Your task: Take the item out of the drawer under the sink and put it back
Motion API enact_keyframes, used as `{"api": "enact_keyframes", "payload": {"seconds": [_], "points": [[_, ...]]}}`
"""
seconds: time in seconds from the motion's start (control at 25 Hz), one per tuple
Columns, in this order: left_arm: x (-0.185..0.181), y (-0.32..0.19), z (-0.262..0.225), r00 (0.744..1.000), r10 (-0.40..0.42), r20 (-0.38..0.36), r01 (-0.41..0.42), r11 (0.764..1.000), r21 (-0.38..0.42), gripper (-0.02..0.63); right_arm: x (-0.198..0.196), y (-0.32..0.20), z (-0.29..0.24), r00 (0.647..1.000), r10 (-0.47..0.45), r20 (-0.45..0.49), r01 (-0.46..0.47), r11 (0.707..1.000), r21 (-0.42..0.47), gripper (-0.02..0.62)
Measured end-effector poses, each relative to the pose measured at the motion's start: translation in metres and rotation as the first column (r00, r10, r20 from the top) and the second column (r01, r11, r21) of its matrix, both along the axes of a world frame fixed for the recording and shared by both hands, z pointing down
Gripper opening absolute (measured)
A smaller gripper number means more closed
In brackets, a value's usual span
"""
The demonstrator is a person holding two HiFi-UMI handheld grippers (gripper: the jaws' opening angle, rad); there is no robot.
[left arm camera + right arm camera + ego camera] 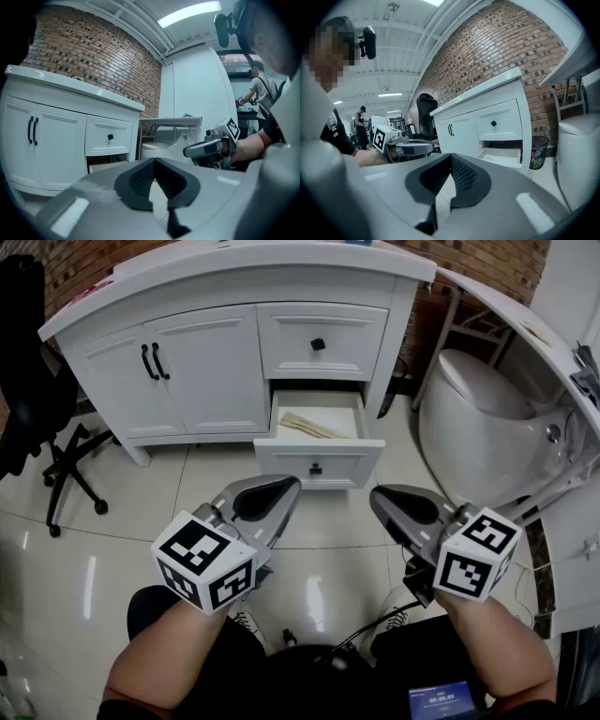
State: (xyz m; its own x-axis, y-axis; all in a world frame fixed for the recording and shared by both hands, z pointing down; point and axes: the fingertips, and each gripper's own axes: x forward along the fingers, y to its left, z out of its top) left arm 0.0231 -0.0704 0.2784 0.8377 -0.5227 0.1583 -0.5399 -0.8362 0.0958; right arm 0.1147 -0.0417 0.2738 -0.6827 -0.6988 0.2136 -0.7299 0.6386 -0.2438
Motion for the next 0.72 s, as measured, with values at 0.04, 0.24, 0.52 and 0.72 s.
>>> {"api": "enact_keyframes", "payload": {"seconds": [0.04,0.24,0.52,0.72], "points": [[0.0,0.0,0.0,1.0,-0.001,0.0,0.001,1.0,0.0,0.006,0.0,0.0,0.0,1.0,-0.001,0.0,0.001,1.0,0.0,0.008],[0.001,-0.001,-0.001,1.0,-0.001,0.0,0.001,1.0,0.001,0.006,0.0,0.0,-0.001,1.0,-0.003,0.003,0.003,1.0,0.001,0.008],[0.002,-0.002,-0.002,1.0,0.004,-0.012,-0.004,1.0,-0.001,0.006,-0.006,-0.002,-0.002,1.0,-0.02,0.009,0.02,1.0,-0.004,0.008],[0.003,-0.009,-0.002,1.0,0.004,-0.027,-0.004,1.0,-0.014,0.006,-0.002,-0.015,-0.002,1.0,-0.008,0.022,0.009,1.0,-0.012,0.008]]}}
